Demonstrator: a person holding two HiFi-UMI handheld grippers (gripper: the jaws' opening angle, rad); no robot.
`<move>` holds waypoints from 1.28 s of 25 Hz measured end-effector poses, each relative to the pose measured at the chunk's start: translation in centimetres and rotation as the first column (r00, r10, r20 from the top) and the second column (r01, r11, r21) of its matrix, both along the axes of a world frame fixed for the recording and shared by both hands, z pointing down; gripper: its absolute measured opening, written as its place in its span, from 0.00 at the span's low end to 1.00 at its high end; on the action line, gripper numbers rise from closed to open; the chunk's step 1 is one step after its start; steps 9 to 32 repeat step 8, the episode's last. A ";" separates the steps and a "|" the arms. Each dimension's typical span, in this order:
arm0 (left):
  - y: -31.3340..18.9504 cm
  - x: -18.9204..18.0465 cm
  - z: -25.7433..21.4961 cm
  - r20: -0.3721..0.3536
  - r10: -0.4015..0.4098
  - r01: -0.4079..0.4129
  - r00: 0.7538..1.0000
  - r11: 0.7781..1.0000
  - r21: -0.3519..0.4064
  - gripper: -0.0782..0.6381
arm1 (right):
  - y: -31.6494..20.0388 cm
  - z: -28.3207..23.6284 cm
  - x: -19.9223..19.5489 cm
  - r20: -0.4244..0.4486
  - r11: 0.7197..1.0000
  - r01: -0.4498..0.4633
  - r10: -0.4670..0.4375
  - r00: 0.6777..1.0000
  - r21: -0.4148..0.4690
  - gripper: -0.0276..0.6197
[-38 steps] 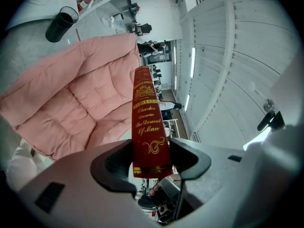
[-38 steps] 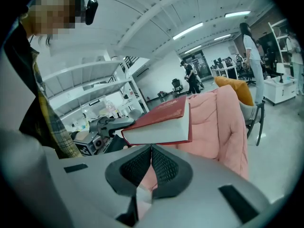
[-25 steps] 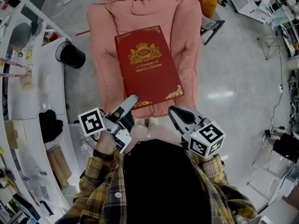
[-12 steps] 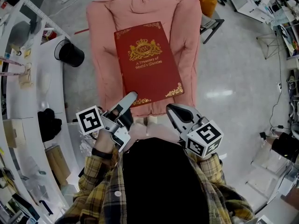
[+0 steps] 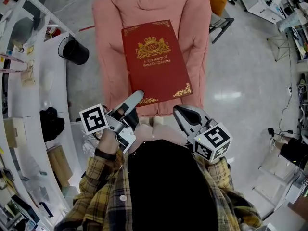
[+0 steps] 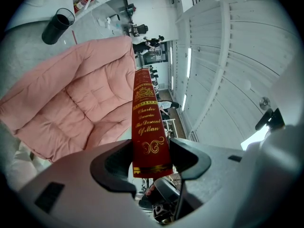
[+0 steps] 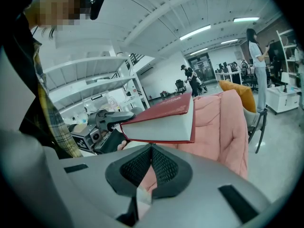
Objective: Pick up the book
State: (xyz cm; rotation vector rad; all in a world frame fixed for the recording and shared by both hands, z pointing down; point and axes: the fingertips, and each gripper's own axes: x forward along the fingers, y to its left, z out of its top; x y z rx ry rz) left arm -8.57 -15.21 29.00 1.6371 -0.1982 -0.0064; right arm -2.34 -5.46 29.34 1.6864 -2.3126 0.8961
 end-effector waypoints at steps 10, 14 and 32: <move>-0.3 0.9 -0.4 -0.003 0.037 -0.037 0.999 0.999 0.019 0.45 | 1.0 0.2 1.1 -0.018 1.000 0.002 -0.002 1.000 -0.005 0.07; -0.3 0.9 -0.4 -0.003 0.037 -0.037 0.999 0.999 0.019 0.45 | 1.0 0.2 1.1 -0.018 1.000 0.002 -0.002 1.000 -0.005 0.07; -0.3 0.9 -0.4 -0.003 0.037 -0.037 0.999 0.999 0.019 0.45 | 1.0 0.2 1.1 -0.018 1.000 0.002 -0.002 1.000 -0.005 0.07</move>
